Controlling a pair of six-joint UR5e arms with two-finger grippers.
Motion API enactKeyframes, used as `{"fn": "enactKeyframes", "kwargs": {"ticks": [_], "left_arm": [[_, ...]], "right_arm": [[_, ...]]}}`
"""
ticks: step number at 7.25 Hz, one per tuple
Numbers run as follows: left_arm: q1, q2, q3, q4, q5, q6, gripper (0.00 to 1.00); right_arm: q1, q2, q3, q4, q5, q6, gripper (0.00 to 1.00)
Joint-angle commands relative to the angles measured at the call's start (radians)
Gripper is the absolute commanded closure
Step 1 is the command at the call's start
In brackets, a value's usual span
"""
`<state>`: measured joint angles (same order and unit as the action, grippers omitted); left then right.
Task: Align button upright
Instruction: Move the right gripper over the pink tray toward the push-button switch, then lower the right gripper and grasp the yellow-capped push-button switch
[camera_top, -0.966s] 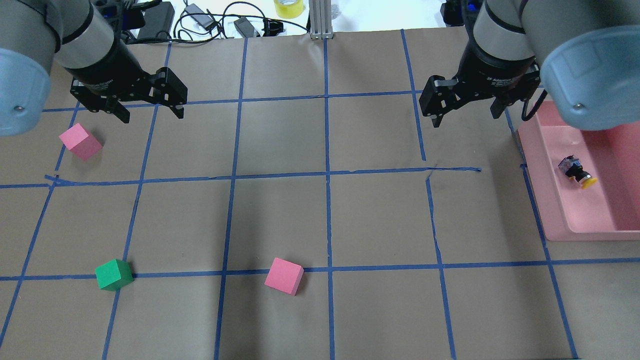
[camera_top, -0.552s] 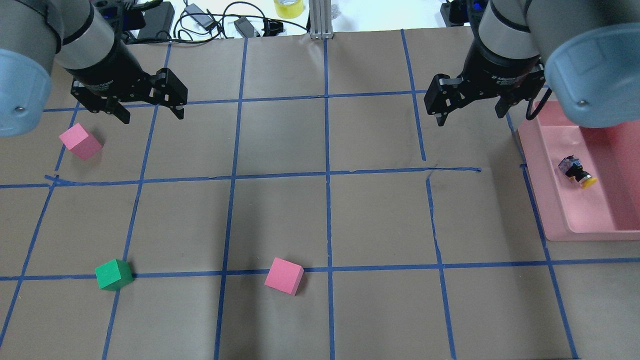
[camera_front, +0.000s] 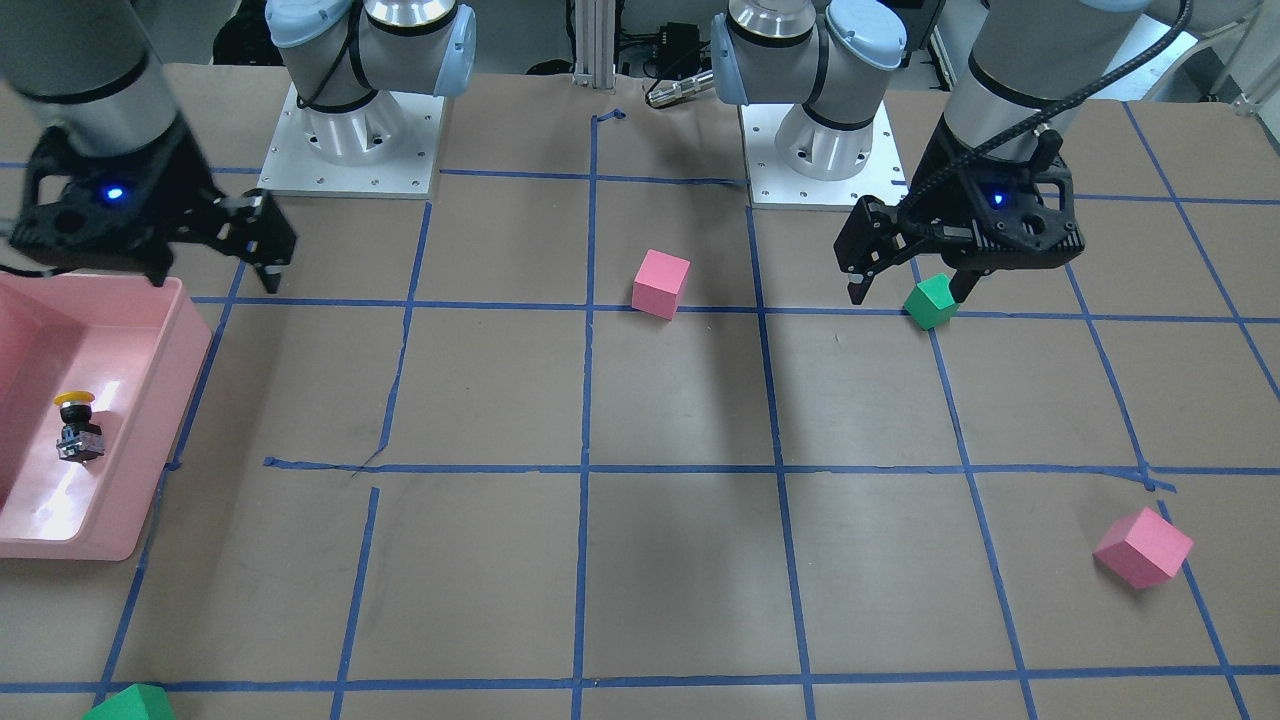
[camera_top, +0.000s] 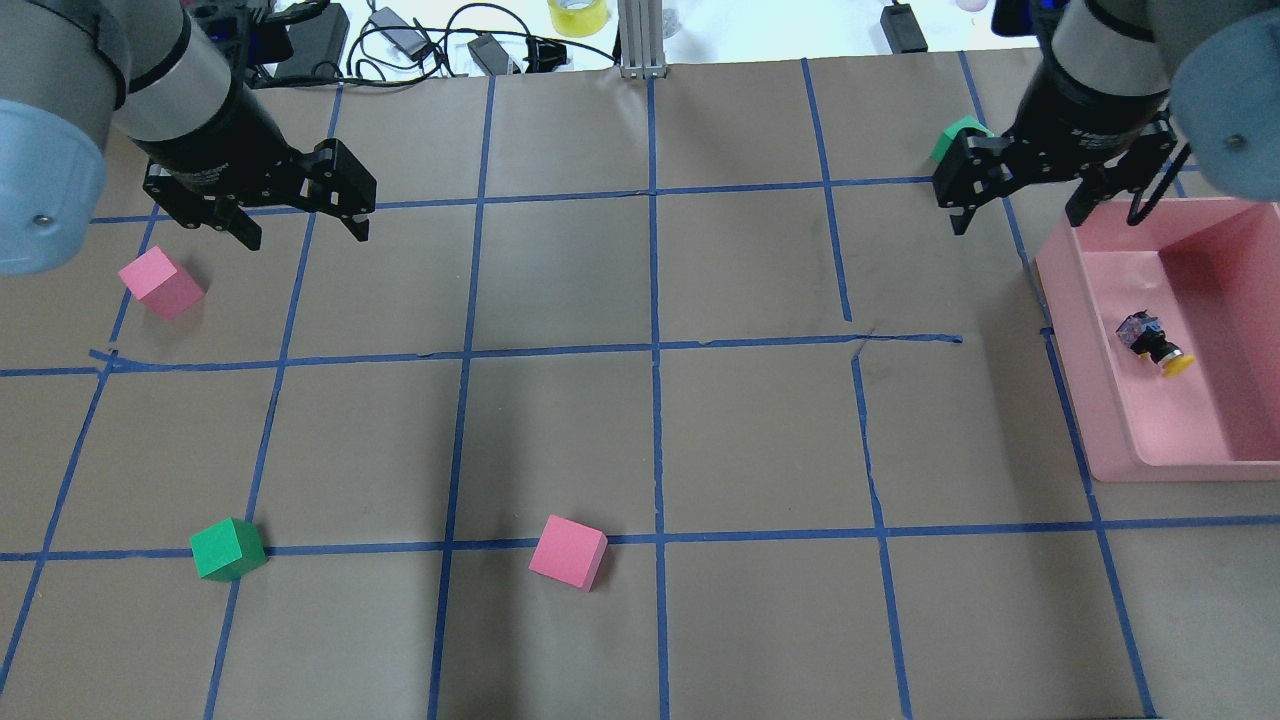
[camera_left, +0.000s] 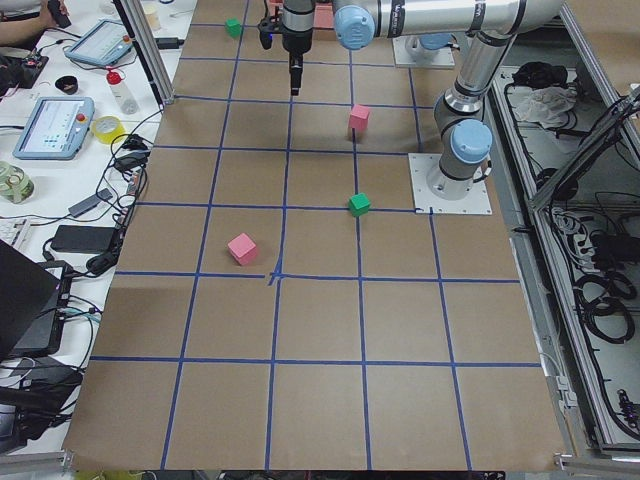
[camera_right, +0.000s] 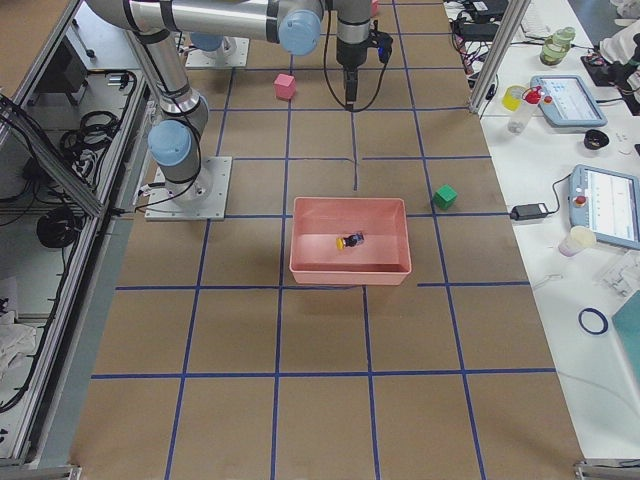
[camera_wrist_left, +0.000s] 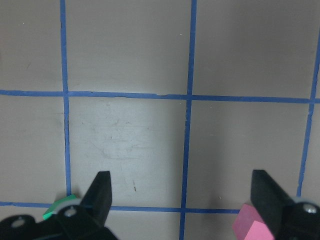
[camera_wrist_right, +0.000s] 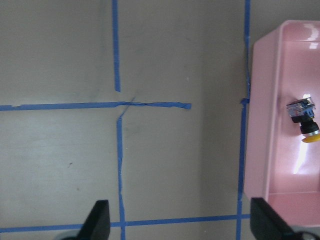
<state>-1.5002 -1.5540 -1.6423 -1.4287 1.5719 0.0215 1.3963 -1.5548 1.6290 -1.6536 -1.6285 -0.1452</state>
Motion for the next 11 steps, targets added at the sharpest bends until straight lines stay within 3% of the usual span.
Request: {"fn": "enactKeyframes", "kwargs": {"ticks": [1,2,6,9,11], "left_arm": [[0.003,0.0,0.001,0.001,0.0,0.002,0.0],[-0.002,-0.004,-0.001,0.001,-0.006,0.005,0.0],[0.006,-0.006,-0.005,-0.001,0.002,0.08,0.0],[0.008,-0.006,-0.005,-0.001,0.003,0.081,0.0],[0.008,-0.008,-0.005,-0.001,0.002,0.081,0.0]], "right_arm": [[-0.213,0.076,0.003,-0.024,0.006,-0.114,0.0],[-0.268,0.116,0.027,-0.07,0.006,-0.181,0.0],[-0.43,0.249,0.221,-0.495,0.057,-0.388,0.0],[-0.468,0.367,0.232,-0.592,0.076,-0.415,0.0],[-0.468,0.378,0.239,-0.594,0.072,-0.415,0.0]]}}
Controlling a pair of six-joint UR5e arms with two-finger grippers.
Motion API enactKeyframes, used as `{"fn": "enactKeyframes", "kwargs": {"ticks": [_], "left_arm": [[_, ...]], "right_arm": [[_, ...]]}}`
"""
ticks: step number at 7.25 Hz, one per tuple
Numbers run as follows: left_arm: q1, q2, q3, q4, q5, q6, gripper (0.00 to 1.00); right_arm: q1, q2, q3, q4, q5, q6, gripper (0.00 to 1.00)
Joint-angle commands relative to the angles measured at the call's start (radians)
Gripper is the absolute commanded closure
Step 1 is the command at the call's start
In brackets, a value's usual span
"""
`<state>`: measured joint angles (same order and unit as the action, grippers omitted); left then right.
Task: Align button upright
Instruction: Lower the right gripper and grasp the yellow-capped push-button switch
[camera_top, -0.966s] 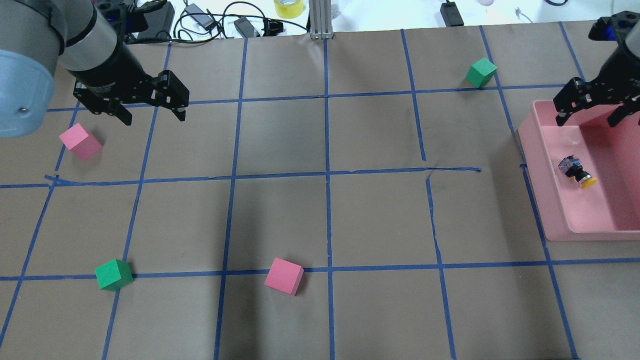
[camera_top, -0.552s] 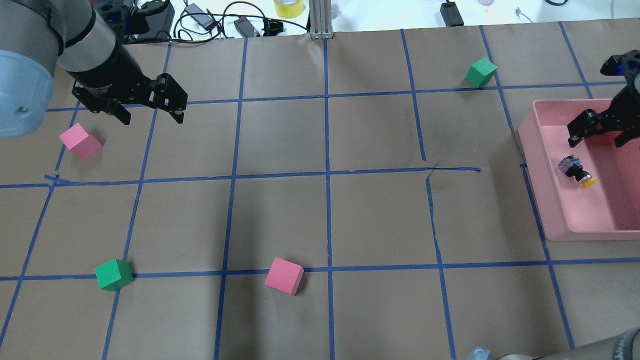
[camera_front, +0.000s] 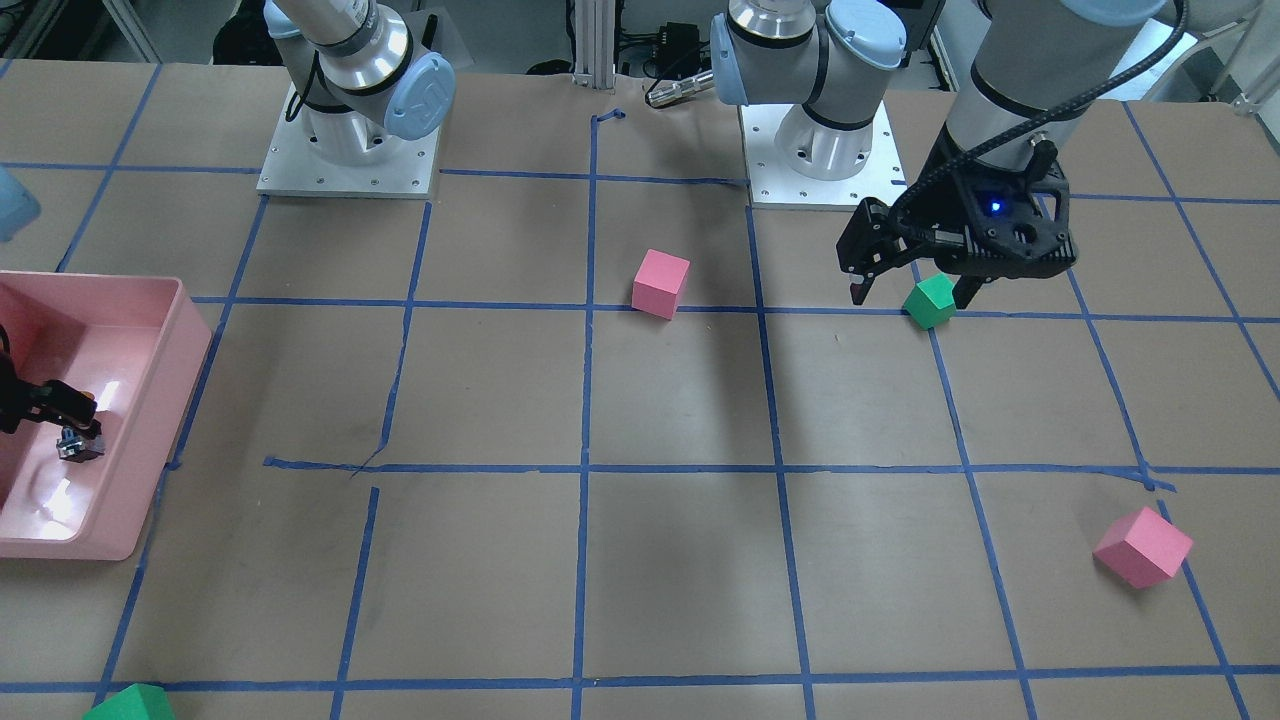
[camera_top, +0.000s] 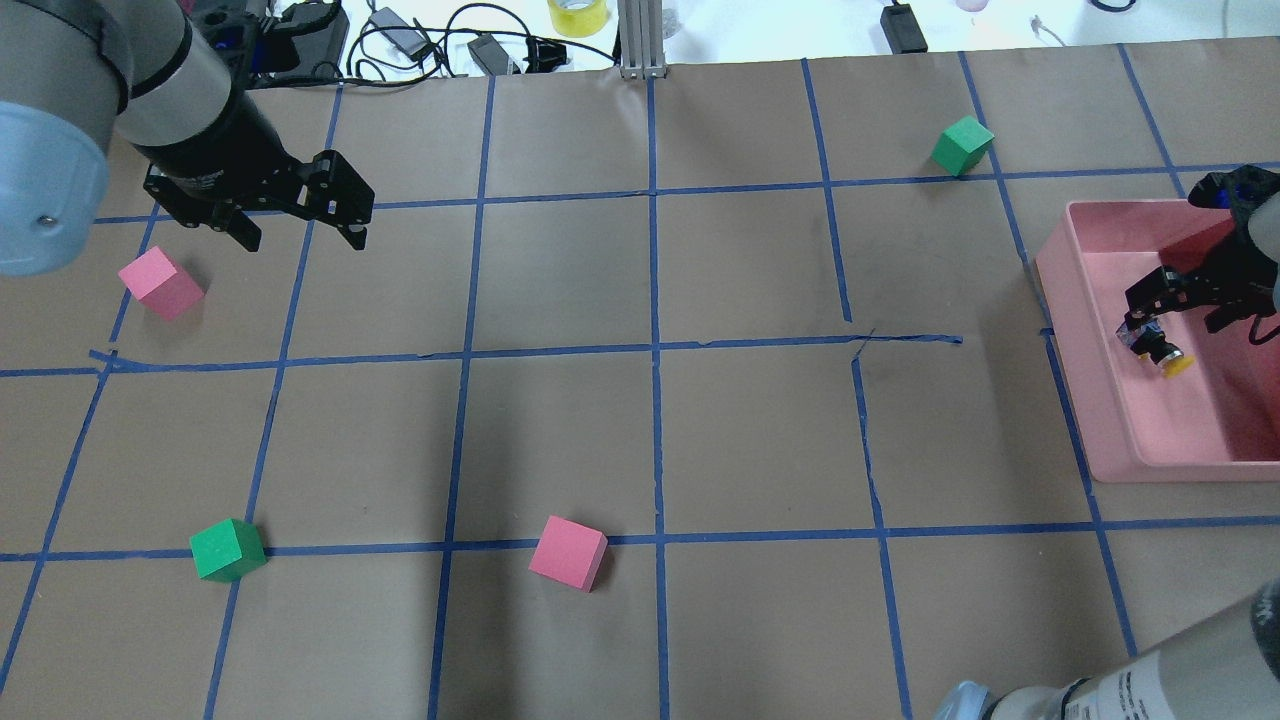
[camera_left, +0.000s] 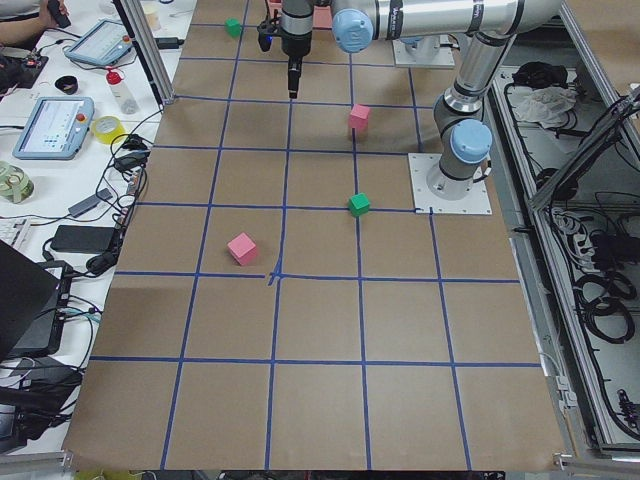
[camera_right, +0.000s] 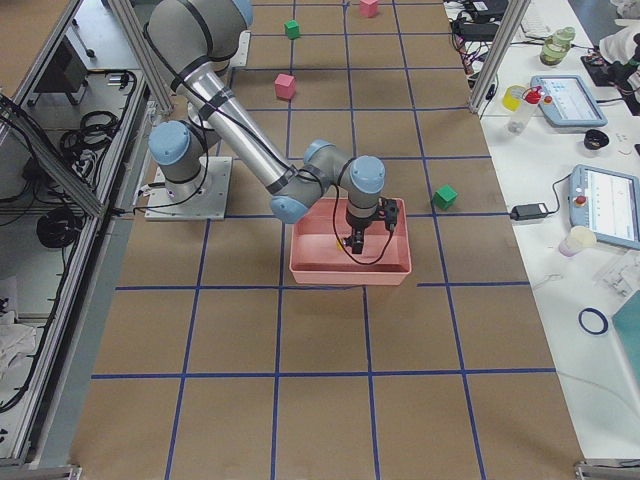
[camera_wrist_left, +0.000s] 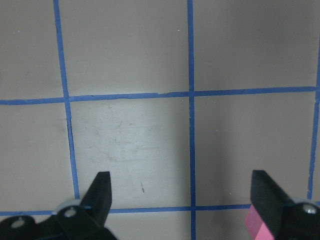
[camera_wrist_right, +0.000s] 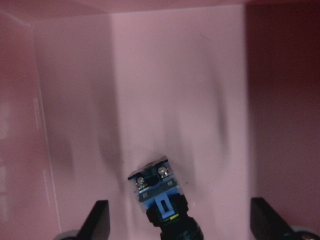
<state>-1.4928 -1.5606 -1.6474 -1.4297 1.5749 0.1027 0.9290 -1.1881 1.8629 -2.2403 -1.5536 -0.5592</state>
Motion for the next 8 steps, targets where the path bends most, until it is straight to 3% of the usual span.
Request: {"fn": "enactKeyframes", "kwargs": {"ticks": [1,8], "left_arm": [[0.0,0.001,0.0,0.0,0.0,0.0,0.0],[0.0,0.004,0.0,0.0,0.007,0.0,0.0]], "right_arm": [[-0.001,0.018,0.012,-0.009,-0.005,-0.001,0.0],[-0.001,0.038,0.029,-0.027,0.001,-0.004,0.0]]}}
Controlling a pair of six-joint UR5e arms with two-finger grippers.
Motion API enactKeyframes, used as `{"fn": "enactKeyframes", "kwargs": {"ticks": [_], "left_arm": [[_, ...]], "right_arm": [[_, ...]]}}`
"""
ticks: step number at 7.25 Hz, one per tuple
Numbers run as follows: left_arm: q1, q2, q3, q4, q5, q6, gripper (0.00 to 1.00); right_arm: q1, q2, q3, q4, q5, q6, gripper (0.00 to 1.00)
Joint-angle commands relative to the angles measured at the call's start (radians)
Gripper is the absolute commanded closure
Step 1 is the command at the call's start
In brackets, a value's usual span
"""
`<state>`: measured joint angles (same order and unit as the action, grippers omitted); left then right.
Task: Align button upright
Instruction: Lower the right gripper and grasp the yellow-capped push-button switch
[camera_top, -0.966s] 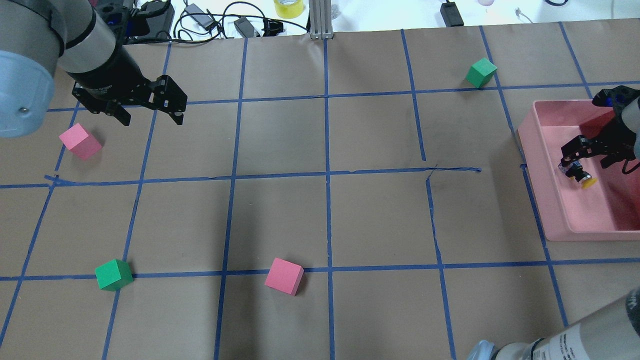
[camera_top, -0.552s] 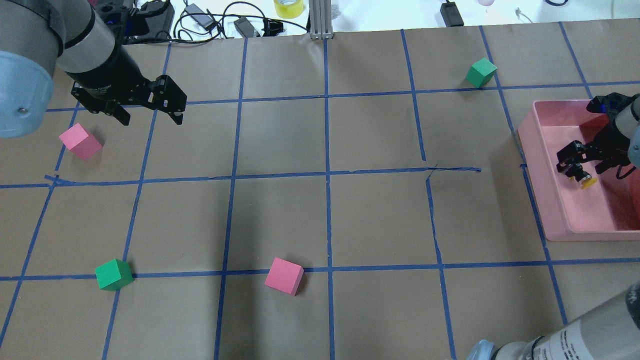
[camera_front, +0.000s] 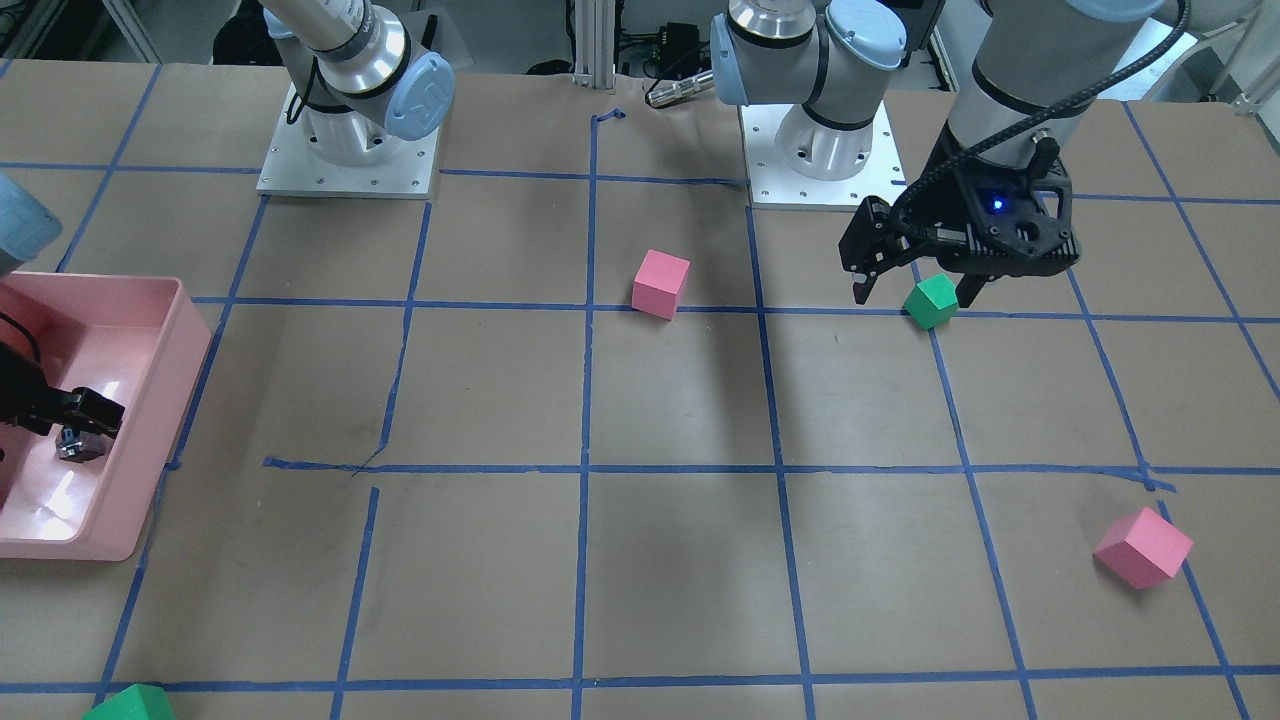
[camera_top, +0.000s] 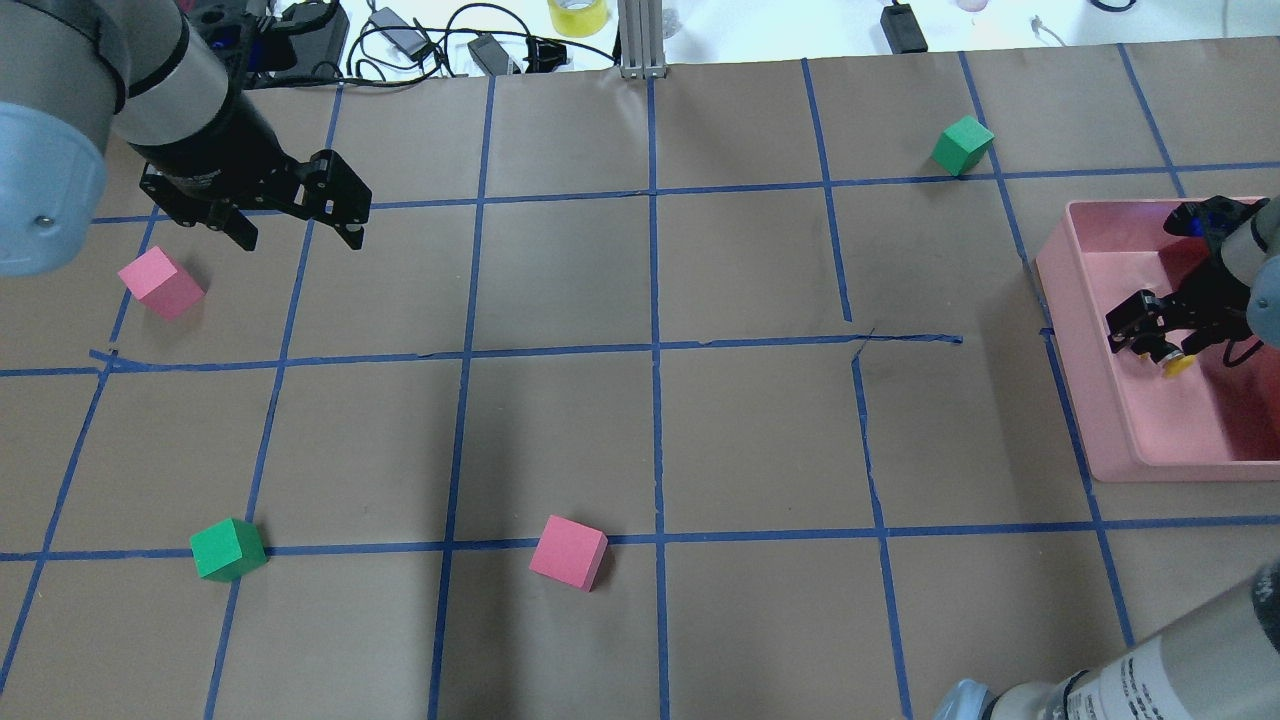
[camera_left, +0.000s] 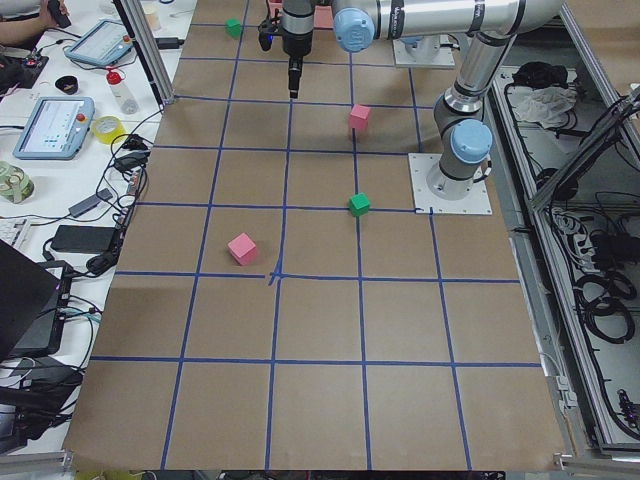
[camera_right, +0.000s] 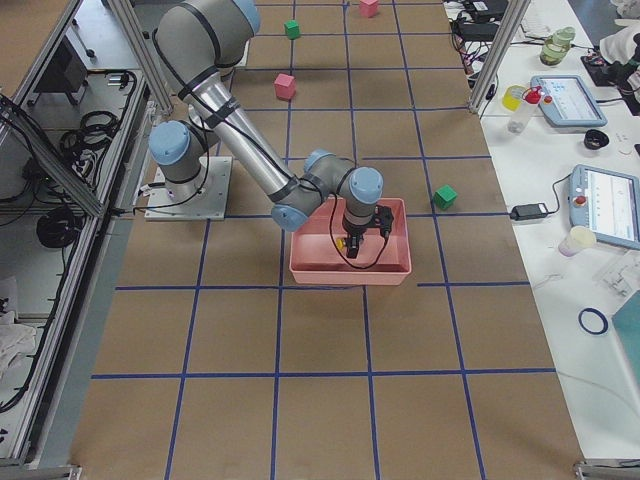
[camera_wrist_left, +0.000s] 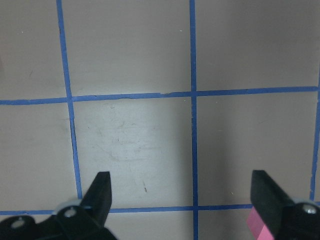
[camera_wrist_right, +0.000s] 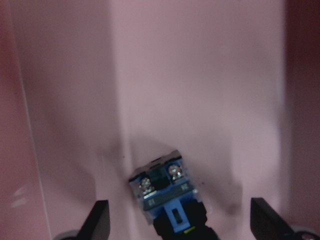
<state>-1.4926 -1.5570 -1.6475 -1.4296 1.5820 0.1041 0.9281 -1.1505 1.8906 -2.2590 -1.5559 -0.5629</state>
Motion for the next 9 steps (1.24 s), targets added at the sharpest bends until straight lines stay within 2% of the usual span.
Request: {"fn": "enactKeyframes", "kwargs": {"ticks": [1,5,9], "left_arm": [[0.0,0.0,0.0,0.0,-0.001,0.0,0.0],[0.0,0.0,0.0,0.0,0.001,0.011,0.0],[0.002,0.0,0.0,0.0,0.001,0.062,0.0]], "right_arm": [[0.0,0.0,0.001,-0.016,0.013,-0.027,0.0],[0.0,0.003,-0.001,-0.04,0.002,-0.196,0.0],[0.0,0.006,0.002,-0.04,0.011,-0.201,0.01]]}}
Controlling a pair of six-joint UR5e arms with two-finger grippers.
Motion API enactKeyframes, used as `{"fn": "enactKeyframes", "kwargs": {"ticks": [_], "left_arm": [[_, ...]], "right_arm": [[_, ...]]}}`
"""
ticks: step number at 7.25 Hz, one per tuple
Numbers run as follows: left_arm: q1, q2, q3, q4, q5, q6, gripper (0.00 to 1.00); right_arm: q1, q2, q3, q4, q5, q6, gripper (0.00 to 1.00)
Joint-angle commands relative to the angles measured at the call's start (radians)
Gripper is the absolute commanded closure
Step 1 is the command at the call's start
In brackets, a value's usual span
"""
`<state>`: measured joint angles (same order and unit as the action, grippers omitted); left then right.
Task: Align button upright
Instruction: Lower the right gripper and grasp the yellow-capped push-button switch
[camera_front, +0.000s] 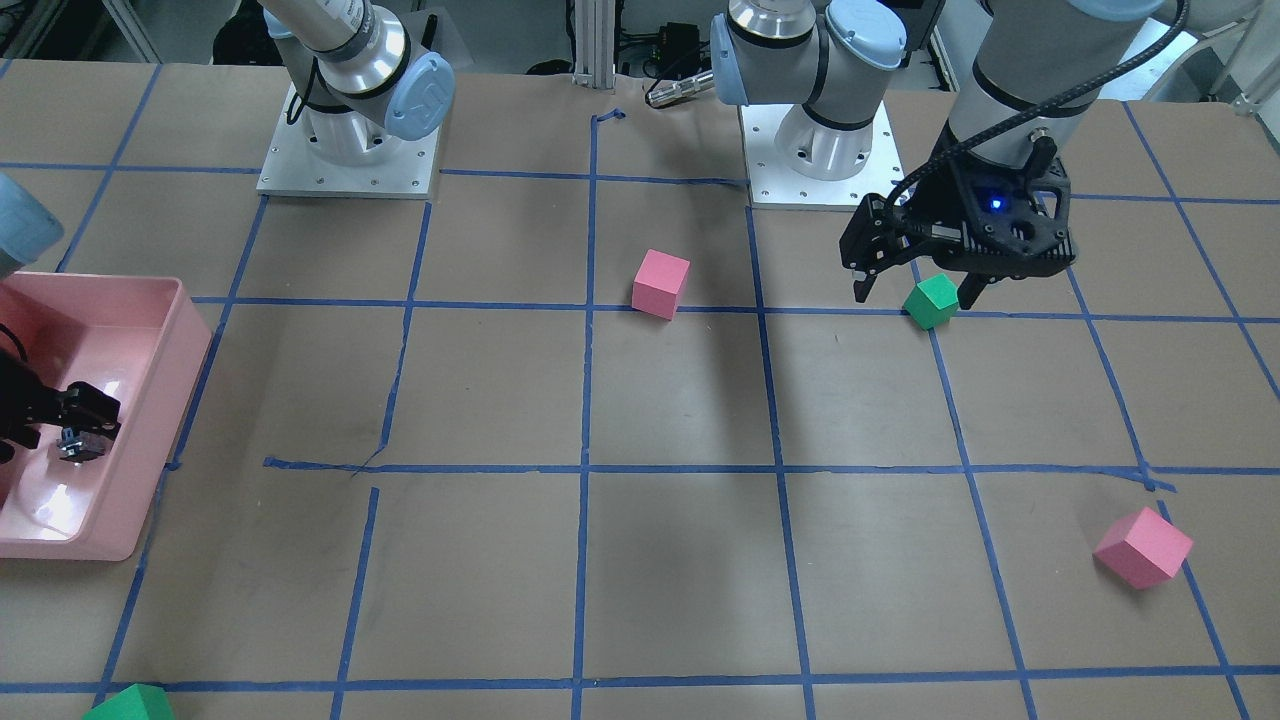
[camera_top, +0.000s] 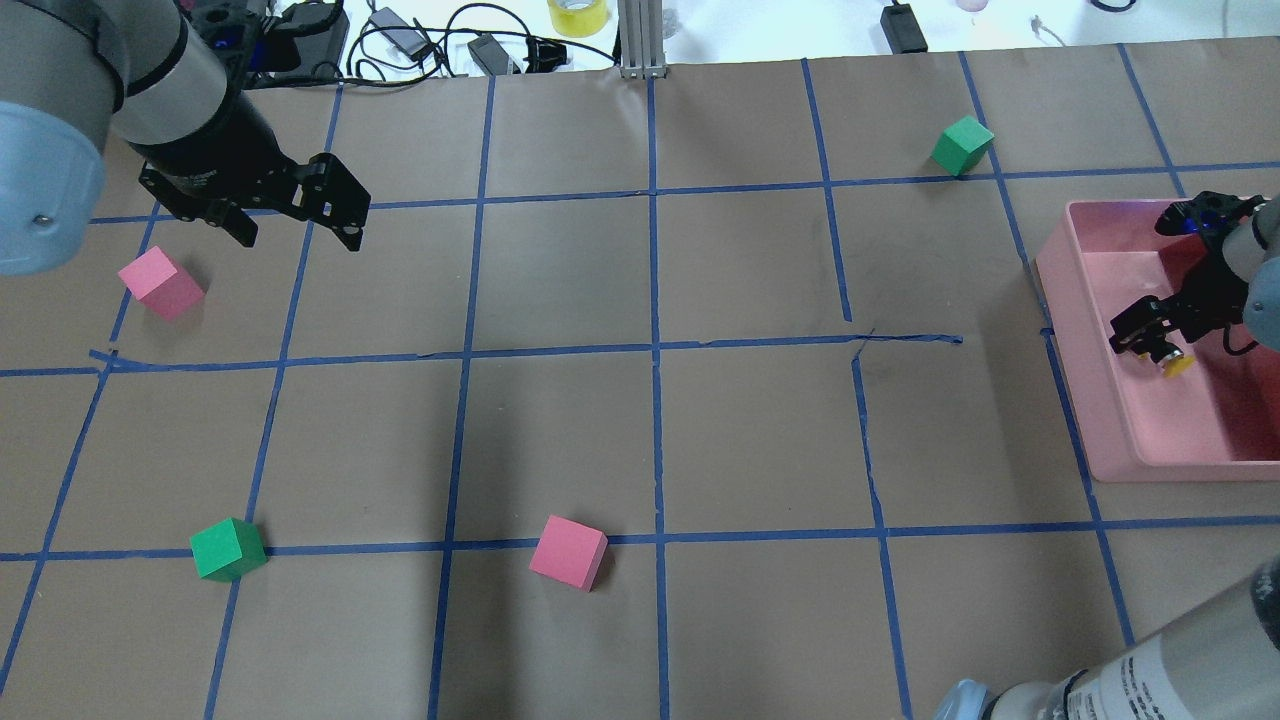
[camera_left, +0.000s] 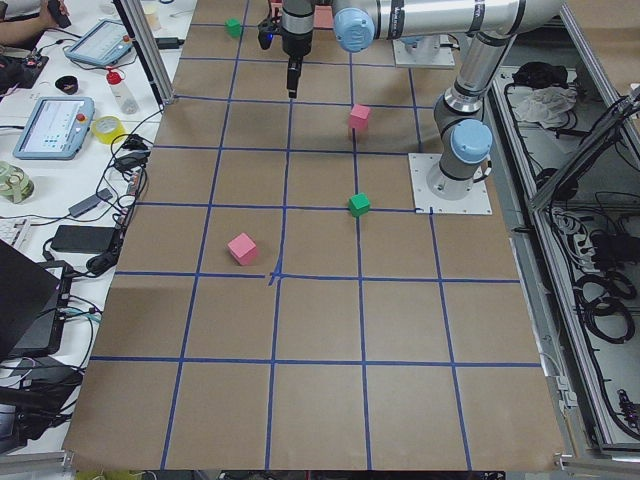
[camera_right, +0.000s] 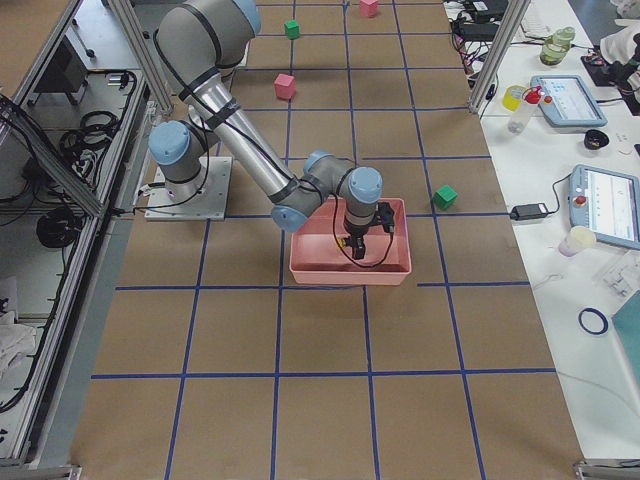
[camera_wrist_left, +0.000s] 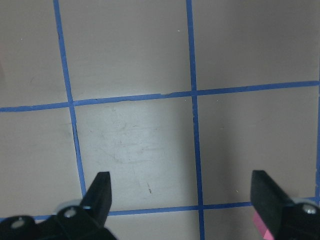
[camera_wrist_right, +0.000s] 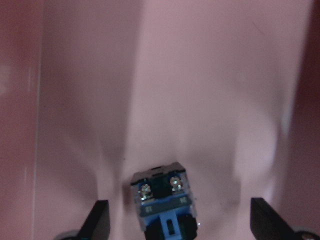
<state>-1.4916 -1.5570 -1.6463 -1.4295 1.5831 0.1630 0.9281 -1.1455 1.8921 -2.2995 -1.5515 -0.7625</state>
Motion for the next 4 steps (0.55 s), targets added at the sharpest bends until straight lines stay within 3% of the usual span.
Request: {"fn": "enactKeyframes", "kwargs": {"ticks": [1,3,4], "left_arm": [[0.002,0.0,-0.001,0.0,-0.002,0.003,0.0],[0.001,0.0,-0.001,0.0,-0.002,0.003,0.0],[0.001,0.0,-0.001,0.0,0.0,0.003,0.0]], "right_arm": [[0.0,0.001,0.001,0.0,0.007,-0.001,0.24],[0.0,0.003,0.001,0.0,0.002,-0.006,0.59],[0.0,0.001,-0.001,0.002,-0.007,-0.006,0.85]]}}
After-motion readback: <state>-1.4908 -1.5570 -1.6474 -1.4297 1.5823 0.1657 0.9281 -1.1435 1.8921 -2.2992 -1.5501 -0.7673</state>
